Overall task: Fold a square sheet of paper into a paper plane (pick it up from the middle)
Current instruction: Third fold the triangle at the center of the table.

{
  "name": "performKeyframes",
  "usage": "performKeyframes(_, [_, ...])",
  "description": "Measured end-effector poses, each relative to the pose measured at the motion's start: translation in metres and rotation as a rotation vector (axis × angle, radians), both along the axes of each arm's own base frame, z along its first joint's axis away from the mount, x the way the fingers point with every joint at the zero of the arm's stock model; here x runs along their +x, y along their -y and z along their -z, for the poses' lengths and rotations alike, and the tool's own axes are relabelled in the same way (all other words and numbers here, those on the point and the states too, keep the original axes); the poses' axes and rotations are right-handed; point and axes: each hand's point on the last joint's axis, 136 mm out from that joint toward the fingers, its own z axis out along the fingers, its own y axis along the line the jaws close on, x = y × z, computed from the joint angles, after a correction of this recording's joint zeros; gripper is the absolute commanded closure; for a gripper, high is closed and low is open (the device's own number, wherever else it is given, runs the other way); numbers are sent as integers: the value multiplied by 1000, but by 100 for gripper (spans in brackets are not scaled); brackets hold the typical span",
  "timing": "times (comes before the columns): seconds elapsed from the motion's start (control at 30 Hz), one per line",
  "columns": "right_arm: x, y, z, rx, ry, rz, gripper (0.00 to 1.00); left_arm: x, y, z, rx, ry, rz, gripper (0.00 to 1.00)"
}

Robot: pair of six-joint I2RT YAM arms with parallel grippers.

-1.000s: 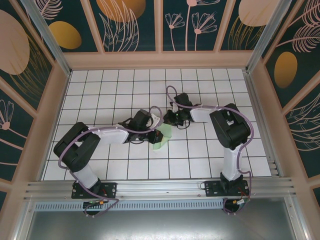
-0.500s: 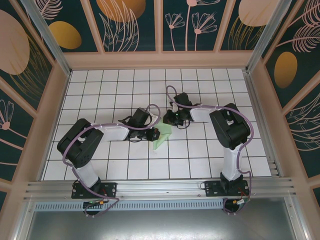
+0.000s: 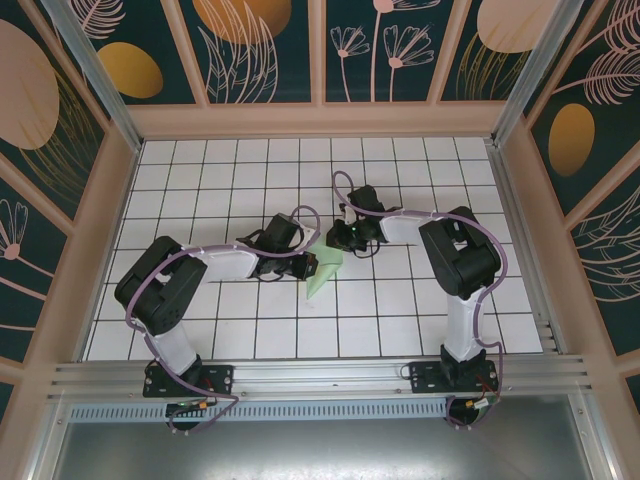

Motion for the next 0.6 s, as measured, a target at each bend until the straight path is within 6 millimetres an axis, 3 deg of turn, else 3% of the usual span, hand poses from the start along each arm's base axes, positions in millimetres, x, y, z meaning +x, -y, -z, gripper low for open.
performKeyframes(0.6, [0,-1,1,-13,9,1,85,6,-8,4,40,22,-34,100])
